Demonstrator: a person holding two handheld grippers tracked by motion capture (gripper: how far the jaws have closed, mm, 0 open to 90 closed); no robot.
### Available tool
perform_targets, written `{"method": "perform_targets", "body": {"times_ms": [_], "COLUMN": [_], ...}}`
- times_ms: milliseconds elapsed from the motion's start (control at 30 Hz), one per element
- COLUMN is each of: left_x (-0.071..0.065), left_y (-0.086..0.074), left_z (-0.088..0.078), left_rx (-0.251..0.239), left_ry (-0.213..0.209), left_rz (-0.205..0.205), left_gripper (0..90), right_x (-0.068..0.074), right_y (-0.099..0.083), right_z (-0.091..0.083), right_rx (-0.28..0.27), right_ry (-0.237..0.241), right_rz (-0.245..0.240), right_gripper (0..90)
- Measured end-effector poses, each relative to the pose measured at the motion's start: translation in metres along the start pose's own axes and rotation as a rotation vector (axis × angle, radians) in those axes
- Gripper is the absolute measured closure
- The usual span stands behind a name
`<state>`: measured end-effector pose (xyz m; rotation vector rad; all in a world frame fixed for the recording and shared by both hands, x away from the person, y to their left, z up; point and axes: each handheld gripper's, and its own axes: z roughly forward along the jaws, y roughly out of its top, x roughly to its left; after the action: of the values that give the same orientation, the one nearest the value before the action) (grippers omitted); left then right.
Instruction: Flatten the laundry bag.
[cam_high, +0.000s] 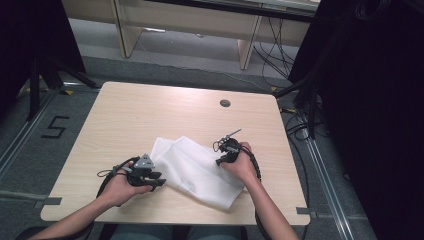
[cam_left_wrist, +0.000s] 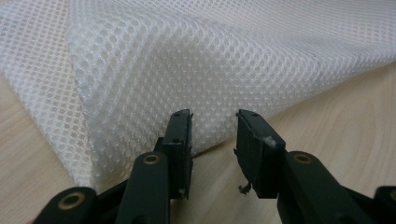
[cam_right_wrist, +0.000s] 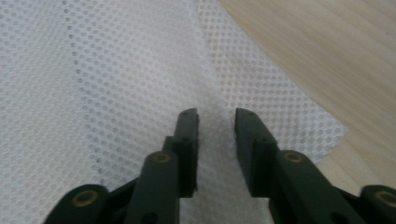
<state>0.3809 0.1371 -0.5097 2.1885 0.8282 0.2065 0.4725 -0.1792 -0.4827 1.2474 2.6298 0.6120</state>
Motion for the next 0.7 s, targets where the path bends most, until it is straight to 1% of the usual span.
{"method": "perform_targets", "body": {"times_ms": [33,67,100,233,267,367,400,433,467,500,533,567,600,633,667,700], "left_x": [0.0,0.0,0.0,0.0,0.0,0.0,0.0,0.0,0.0,0.002,0.001,0.002,0.003,0.002,0.002,0.002], "left_y": [0.0,0.0,0.0,0.0,0.0,0.0,0.0,0.001,0.001,0.001,0.001,0.002,0.002,0.002,0.003,0.003], "left_z": [0.0,0.0,0.0,0.0,0.0,0.0,0.0,-0.002,-0.002,-0.003,-0.003,-0.004,-0.004,-0.005,-0.007,-0.007], "left_rx": [0.004,0.004,0.004,0.002,0.002,-0.015,-0.015,-0.028,-0.028,-0.035,-0.043,-0.048,-0.045,-0.051,-0.054,-0.054], "left_ry": [-0.002,-0.001,-0.001,-0.003,-0.004,0.01,0.01,0.021,0.021,0.018,0.02,0.024,0.024,0.025,0.022,0.022], "left_rz": [0.005,0.005,0.005,0.005,0.005,0.008,0.008,-0.007,-0.007,0.008,-0.011,-0.007,0.007,-0.008,-0.025,-0.025], "left_gripper": [64.5,64.4,64.3,64.2,64.2,65.0,65.7,66.2,66.8,66.8,67.2,68.0,68.0,68.4,70.0,71.2], "right_x": [0.002,0.004,0.006,0.009,0.01,0.013,0.013,0.016,0.016,0.017,0.02,0.025,0.025,0.028,0.033,0.034], "right_y": [0.001,0.003,0.004,0.007,0.007,0.012,0.012,0.015,0.015,0.018,0.019,0.022,0.022,0.023,0.024,0.024], "right_z": [0.0,0.001,0.0,0.0,-0.001,-0.014,-0.014,-0.024,-0.024,-0.029,-0.035,-0.045,-0.045,-0.049,-0.058,-0.062], "right_rx": [0.005,0.021,0.031,0.048,0.037,-0.005,-0.005,-0.024,-0.024,-0.043,-0.038,-0.067,-0.067,-0.087,-0.111,-0.129], "right_ry": [0.0,0.011,0.012,0.001,0.001,-0.017,-0.017,-0.023,-0.023,-0.026,-0.025,-0.021,-0.021,-0.03,-0.034,-0.038], "right_rz": [-0.008,-0.024,-0.027,-0.042,-0.037,-0.044,-0.044,-0.043,-0.043,-0.063,-0.042,-0.051,-0.051,-0.056,-0.075,-0.088], "right_gripper": [77.2,85.6,87.7,89.5,89.5,89.7,89.7,89.7,89.7,89.7,89.7,89.7,89.7,89.7,89.7,89.7]}}
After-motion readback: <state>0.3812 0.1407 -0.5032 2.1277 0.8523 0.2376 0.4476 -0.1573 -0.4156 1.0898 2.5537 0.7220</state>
